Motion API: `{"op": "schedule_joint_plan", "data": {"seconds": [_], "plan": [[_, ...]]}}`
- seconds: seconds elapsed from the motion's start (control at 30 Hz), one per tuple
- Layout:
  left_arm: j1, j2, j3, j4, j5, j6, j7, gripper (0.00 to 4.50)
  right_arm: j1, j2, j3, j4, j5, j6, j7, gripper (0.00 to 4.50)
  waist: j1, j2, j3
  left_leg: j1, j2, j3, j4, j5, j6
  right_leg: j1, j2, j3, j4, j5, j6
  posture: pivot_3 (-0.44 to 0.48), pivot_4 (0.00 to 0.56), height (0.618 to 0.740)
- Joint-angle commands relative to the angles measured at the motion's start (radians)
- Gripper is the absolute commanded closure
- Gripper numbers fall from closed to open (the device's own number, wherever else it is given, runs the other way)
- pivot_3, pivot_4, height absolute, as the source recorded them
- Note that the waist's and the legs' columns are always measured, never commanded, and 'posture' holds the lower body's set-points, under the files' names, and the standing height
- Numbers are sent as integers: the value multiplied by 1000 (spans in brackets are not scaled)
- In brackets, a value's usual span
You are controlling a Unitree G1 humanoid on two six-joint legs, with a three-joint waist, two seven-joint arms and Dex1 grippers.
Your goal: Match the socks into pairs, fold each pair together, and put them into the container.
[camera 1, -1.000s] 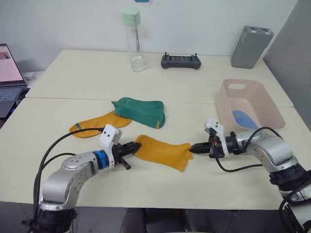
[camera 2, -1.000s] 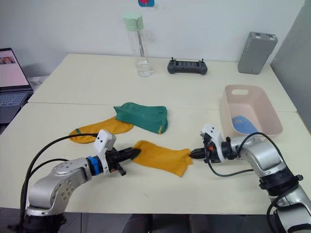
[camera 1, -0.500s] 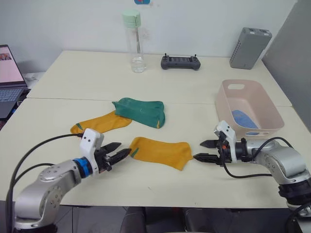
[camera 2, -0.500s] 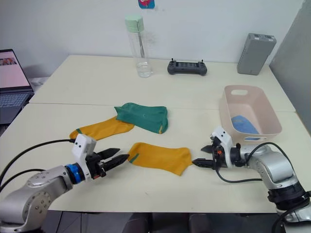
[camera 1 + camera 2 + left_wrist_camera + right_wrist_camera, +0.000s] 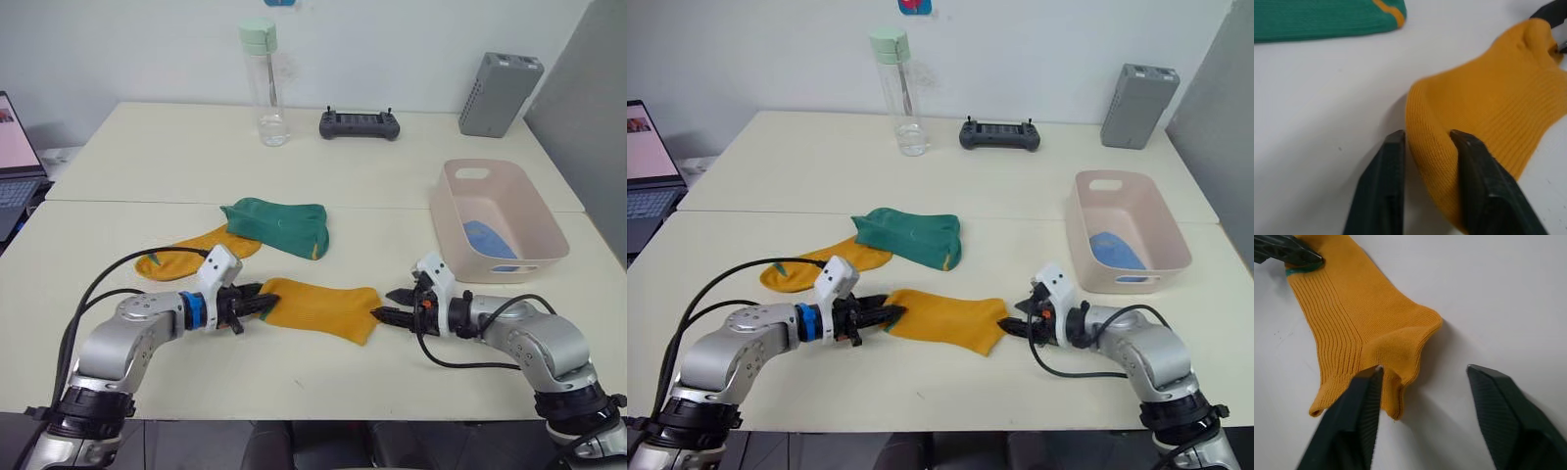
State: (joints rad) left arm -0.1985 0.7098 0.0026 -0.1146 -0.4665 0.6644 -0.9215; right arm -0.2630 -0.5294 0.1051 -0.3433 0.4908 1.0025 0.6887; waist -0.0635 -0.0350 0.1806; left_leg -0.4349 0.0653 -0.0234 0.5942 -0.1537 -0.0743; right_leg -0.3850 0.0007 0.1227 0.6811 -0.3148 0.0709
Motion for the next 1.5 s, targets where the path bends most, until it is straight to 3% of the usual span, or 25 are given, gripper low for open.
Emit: {"op": "schedule_joint_plan", "data": {"seconds": [0.03,0.07,0.2,0.33,0.43,0.73,0.93,1.2,1.3,1.43,1.5], "plan": [[2,14,21,-20,2,-18,-7,4240,10,-8,5,-29,17,2,5,2814,3,0,0,0,0,0,0,0,0,0,0,0,0,0,0,0,150,740],[9,13,34,-33,-11,-4,-2,4495,10,-11,-1,-32,21,5,6,3139,3,0,0,0,0,0,0,0,0,0,0,0,0,0,0,0,150,740],[95,10,129,-156,-117,95,24,4500,0,-44,-37,-44,49,15,34,4468,-1,0,0,0,0,1,0,0,0,0,-1,1,0,0,0,0,150,740],[183,-28,190,-277,-205,191,107,4500,-50,-79,-47,-34,92,33,77,4468,2,0,0,0,0,0,0,0,0,0,-1,0,0,0,0,0,150,740],[223,-108,221,-367,-292,258,205,4500,-97,-125,-25,-1,94,29,131,4468,4,0,0,0,0,1,1,0,0,1,-1,1,0,0,1,0,150,740],[223,-123,167,-352,-229,221,257,4500,-113,-150,29,82,52,-19,165,4468,7,-1,-1,0,-1,1,4,0,0,1,-1,1,-1,0,1,0,150,740],[209,-107,151,-339,-224,209,239,4500,-110,-93,45,102,14,-30,103,2563,6,-1,-1,0,-1,0,3,0,0,1,-1,1,0,0,1,0,150,740],[201,-93,133,-323,-212,194,224,4500,-97,-51,57,81,33,16,101,2563,6,-1,-1,0,-1,1,3,0,0,1,-1,1,-1,0,1,0,150,740],[196,-91,131,-321,-215,196,221,4500,-76,-55,50,53,48,25,109,3186,6,-1,-1,0,-1,1,3,0,0,1,-1,1,-1,0,1,0,150,740],[196,-96,131,-331,-228,203,222,4500,-63,-75,33,49,54,19,113,4475,6,-1,-1,0,-1,1,3,0,0,1,-1,1,-1,0,1,0,150,740],[202,-106,129,-336,-229,199,229,4500,-68,-97,24,54,59,19,126,4475,6,-1,-1,0,-1,1,3,0,0,1,-1,1,-1,0,1,0,150,740]]}}
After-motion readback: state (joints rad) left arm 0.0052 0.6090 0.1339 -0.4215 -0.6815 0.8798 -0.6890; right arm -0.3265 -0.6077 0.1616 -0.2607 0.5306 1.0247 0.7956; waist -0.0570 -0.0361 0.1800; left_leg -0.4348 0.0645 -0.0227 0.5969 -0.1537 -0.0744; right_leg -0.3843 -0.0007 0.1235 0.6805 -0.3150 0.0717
